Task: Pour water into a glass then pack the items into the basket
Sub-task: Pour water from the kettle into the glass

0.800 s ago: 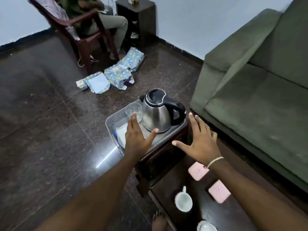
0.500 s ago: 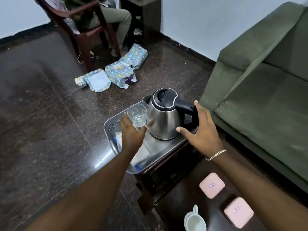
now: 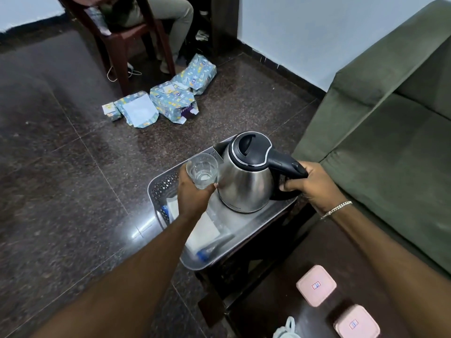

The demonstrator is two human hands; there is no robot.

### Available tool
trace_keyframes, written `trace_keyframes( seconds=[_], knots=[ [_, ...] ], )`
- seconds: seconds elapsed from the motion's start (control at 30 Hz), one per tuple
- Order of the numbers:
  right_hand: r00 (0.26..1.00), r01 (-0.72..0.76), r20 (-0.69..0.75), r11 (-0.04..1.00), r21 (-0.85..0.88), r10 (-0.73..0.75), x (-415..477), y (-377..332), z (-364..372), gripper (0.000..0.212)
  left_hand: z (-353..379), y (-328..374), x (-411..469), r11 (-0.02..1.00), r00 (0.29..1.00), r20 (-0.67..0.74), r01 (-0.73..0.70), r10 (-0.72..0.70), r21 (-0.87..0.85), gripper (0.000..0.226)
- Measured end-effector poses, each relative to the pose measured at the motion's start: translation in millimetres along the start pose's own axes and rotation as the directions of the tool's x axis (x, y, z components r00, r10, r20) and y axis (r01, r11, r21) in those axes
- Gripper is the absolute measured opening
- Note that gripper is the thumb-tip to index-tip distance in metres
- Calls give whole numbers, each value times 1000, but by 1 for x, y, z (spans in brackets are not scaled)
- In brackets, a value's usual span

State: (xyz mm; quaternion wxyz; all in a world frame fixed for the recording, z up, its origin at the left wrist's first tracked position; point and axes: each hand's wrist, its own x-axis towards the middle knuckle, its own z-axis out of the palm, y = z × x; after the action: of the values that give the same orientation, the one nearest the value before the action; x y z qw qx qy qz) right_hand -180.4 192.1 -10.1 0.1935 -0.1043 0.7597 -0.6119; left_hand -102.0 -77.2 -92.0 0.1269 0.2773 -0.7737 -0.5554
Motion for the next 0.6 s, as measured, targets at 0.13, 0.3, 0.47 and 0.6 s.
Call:
trace_keyframes(
  seconds=[0.13,0.3,0.47,0.6],
  knots=[
    [995,5,-104,1000,-16,-6,2,5,7,19,4,0,6,999,999,-23,42,-42,-29,88],
    [989,47,-142,999,18,-44,-10,1,10,21,0,9,0,997,997,-59,45,-48,-59,75],
    [973,103,-215,993,65,-87,-27,-29,-4,17,-10,32,-11,998,999,-23,-41,40,-53,71],
    [950,178,-276,978,105,-143,-51,-73,-32,27,-18,59,-29,990,993,18,-118,120,-77,72]
  ],
)
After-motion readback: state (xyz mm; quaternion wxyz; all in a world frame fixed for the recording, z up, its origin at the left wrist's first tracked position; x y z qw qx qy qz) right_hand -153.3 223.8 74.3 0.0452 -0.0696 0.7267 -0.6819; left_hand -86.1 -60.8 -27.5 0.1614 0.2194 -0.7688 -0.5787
